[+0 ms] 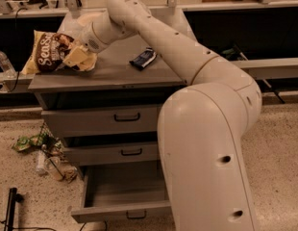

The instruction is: Place brown chip bag into bottom drawer

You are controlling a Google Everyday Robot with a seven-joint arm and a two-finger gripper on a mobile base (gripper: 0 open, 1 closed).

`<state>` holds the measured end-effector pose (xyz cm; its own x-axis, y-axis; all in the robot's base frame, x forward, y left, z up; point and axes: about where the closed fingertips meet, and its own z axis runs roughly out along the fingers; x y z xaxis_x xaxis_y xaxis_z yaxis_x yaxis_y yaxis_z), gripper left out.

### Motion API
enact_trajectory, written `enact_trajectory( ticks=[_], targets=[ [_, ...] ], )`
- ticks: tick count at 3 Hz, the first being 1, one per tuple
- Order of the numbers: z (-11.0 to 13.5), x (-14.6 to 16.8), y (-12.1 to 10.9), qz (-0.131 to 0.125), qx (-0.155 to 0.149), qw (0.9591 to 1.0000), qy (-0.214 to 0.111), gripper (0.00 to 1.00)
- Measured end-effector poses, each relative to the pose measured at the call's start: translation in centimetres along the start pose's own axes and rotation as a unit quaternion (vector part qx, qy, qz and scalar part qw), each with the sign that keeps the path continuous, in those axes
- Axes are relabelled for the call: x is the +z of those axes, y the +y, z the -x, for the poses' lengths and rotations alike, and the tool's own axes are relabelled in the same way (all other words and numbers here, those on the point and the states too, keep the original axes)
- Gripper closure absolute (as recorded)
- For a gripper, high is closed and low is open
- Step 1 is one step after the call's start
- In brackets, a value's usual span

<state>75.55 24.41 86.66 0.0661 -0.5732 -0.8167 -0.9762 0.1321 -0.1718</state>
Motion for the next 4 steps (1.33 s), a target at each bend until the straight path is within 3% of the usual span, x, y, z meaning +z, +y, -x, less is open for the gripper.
enact_trajectory(
  ticks=[1,2,3,4],
  targets=[
    [-0.8,-2.0,1.5,0.026,0.02,0.9994,-0.006,0.98],
    [-1.4,-3.4,4.1,0.055,0.041,0.9975,-0.018,1.0],
    [-2.1,-7.8,9.5,0.1,0.066,0.9927,-0.013,1.0],
    [-2.1,-10.2,12.8,0.118,0.081,0.9897,-0.005,1.0]
  ],
)
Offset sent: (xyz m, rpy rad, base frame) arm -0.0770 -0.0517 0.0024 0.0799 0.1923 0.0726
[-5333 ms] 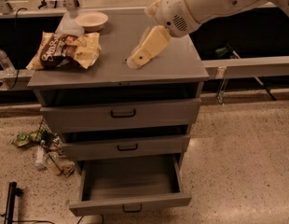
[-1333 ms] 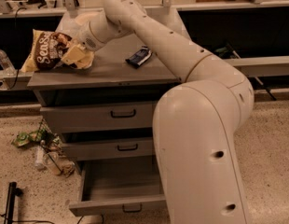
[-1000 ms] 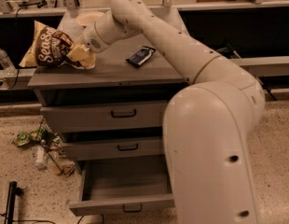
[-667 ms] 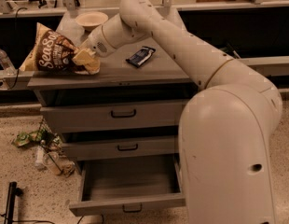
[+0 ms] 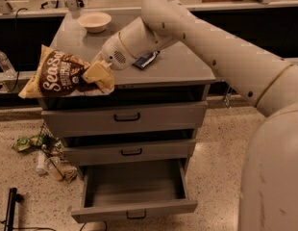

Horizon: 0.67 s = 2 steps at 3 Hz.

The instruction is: Place brown chip bag into bottom drawer

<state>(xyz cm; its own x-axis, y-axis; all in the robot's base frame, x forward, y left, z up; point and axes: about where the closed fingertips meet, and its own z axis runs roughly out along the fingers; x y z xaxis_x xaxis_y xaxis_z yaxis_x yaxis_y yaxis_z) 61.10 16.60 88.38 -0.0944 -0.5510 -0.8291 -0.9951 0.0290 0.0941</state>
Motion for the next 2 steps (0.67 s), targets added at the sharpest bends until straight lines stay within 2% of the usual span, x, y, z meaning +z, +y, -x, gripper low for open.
enact_trajectory(
  ticks=[1,2],
  targets=[
    [-1.0,-2.2,4.1,-0.003,0.031,0.9995,0.01,1.0],
    [-3.9,-2.5,8.1,-0.02,0.038,0.9983,0.039,1.0]
  ],
)
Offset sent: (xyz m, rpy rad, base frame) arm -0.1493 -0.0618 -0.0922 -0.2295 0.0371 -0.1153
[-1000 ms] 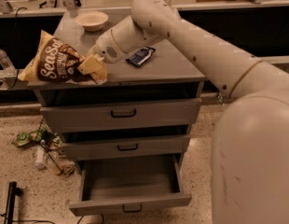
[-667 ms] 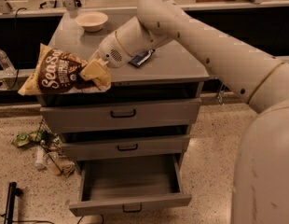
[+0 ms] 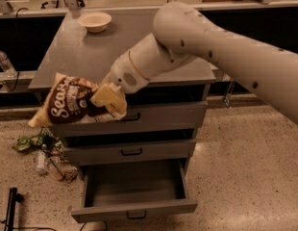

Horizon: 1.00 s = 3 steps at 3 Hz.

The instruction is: Place brown chip bag into bottom drawer

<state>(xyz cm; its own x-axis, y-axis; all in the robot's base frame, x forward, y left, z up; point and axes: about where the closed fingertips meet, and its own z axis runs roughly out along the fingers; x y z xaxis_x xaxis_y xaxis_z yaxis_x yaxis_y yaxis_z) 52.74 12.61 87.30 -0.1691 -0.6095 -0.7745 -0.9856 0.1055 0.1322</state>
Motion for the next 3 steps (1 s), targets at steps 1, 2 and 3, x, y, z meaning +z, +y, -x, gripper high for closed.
enact_trajectory(
  ticks=[1,2,3],
  targets=[
    [-4.9,2.2,1.9,-0.029,-0.009,0.9988,0.04,1.0],
    [-8.4,4.1,0.1,-0.064,-0.018,0.9955,0.068,1.0],
    [-8.7,4.1,-0.9,-0.081,-0.029,0.9936,0.073,1.0]
  ],
)
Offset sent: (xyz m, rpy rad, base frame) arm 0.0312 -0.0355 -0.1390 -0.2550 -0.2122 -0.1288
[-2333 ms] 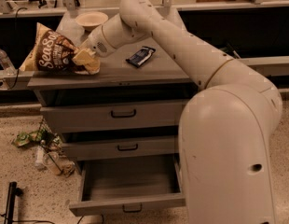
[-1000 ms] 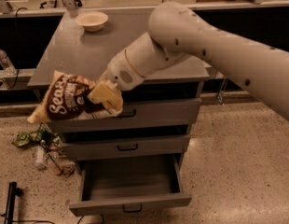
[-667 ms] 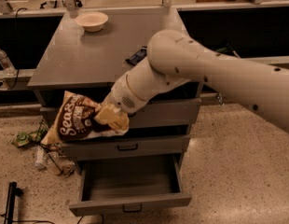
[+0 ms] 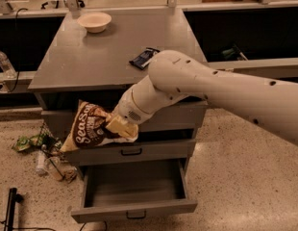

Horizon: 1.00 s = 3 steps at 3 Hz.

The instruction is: Place brown chip bag into bottom drawer

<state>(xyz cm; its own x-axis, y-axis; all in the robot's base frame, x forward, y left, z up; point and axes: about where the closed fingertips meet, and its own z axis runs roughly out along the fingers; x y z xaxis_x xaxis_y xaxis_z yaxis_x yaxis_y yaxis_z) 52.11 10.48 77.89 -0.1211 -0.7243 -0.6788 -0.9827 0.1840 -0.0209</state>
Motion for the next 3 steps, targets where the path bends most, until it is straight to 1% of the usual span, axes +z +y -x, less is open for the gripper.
enact_trajectory(
  ticks=[1,2,3],
  targets=[
    [-0.5,1.5,0.3,0.022,0.009,0.9997,-0.01,1.0],
    [-2.1,3.1,1.0,0.03,0.018,0.9993,-0.013,1.0],
    [-6.4,7.6,2.0,0.004,0.031,0.9994,-0.012,1.0]
  ],
)
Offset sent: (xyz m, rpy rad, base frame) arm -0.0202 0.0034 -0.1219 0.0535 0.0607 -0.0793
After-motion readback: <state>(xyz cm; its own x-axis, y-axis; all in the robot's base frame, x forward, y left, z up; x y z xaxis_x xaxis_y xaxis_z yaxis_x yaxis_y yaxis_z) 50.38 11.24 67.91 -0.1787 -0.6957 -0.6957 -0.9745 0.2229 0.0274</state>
